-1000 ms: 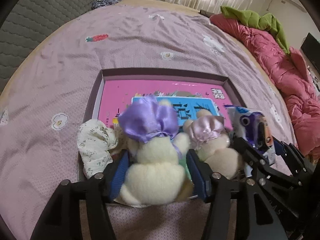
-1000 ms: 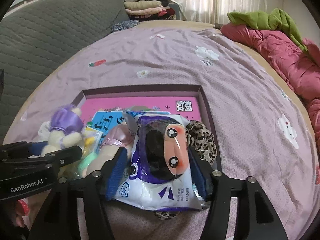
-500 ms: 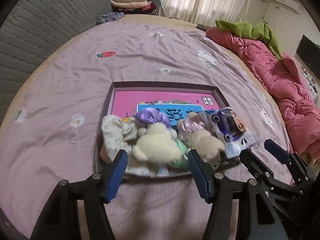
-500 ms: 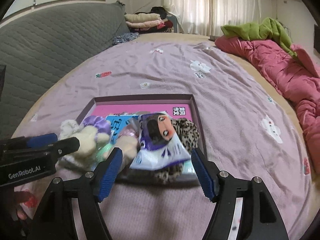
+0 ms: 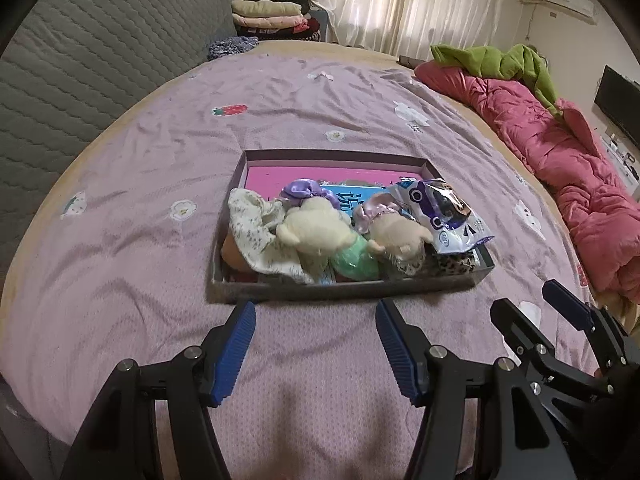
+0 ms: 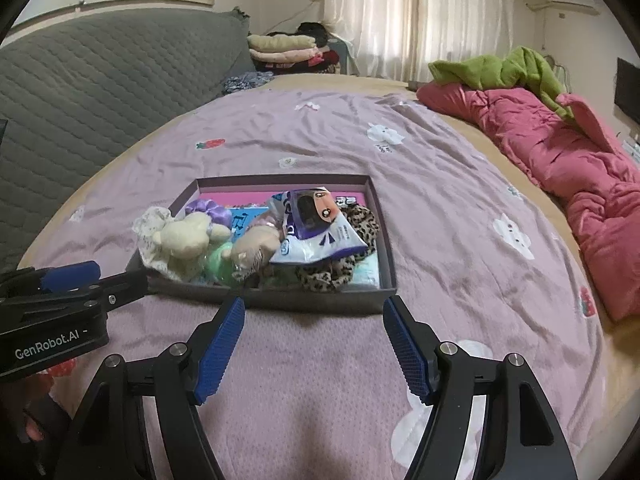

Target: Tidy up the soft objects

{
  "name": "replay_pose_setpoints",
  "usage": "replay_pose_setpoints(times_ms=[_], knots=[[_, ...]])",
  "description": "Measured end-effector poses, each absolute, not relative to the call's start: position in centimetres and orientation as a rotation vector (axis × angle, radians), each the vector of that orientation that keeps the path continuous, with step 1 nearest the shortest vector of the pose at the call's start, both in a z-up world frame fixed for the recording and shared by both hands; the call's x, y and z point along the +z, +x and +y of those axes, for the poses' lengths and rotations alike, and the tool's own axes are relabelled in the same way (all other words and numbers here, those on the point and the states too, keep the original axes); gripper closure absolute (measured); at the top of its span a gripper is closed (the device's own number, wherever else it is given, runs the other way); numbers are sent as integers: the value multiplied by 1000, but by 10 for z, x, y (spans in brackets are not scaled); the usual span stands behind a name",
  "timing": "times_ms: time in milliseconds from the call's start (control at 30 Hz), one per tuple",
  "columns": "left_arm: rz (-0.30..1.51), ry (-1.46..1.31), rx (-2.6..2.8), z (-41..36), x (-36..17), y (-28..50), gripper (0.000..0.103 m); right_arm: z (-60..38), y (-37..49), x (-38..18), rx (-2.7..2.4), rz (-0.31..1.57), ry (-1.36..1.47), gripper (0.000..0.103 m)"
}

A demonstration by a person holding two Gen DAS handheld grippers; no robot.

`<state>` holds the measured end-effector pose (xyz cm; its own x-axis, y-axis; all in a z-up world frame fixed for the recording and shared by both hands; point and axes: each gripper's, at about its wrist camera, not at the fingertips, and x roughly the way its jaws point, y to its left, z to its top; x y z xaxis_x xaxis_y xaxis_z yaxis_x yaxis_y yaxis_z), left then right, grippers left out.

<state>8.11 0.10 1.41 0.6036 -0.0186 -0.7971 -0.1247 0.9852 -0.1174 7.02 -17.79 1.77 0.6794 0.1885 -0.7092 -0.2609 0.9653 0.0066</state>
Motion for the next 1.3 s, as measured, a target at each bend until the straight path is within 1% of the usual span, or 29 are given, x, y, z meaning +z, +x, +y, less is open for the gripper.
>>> replay_pose_setpoints(times_ms=[267,467,1300], knots=[[902,-153,67,-2,16,61,41,-184,48,23,269,757,-107,29],[897,-136,75,-7,12,48,41,-189,39,20,266,775,-65,29],[936,-135,73,-16,7,19,41,-185,13,9,292,829,-66,29]])
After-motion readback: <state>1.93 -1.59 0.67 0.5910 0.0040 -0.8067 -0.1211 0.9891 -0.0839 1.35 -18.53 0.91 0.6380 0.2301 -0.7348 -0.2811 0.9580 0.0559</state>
